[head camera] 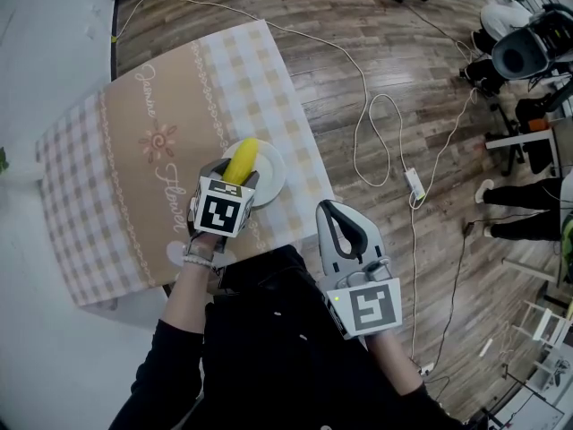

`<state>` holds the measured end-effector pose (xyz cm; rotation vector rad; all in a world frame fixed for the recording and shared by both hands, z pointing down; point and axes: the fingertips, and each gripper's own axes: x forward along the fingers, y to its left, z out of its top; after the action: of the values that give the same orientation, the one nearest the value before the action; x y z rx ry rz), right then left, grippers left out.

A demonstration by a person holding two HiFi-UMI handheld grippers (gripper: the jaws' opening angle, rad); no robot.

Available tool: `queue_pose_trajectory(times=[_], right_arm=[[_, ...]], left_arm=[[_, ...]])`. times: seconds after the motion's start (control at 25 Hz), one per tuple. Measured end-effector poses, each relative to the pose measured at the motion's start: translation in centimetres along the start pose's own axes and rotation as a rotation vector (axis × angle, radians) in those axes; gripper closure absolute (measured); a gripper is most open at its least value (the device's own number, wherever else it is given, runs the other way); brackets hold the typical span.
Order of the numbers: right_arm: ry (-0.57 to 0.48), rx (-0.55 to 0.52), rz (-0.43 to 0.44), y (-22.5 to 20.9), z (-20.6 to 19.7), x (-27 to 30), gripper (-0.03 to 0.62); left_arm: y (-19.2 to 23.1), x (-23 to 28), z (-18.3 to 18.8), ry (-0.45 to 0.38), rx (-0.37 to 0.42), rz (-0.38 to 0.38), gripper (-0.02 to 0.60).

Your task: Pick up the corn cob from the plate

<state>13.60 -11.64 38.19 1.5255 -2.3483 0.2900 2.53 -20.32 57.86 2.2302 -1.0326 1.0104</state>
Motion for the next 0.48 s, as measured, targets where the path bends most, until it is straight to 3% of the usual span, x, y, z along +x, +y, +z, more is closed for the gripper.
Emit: queue_pose_trajectory(times=[0.24, 0.48], right_arm=[[-0.026, -0.015, -0.007, 0.4, 1.0, 0.5, 0.549], [-0.058, -0.032, -0.019, 0.5, 2.2, 0.7, 0.549]], left_arm=[[-0.1, -3.2, 2.9, -0.072, 0.031, -0.022, 0.322], [-0.5, -6.2, 3.6, -0.089, 0.061, -0.048, 0.324]])
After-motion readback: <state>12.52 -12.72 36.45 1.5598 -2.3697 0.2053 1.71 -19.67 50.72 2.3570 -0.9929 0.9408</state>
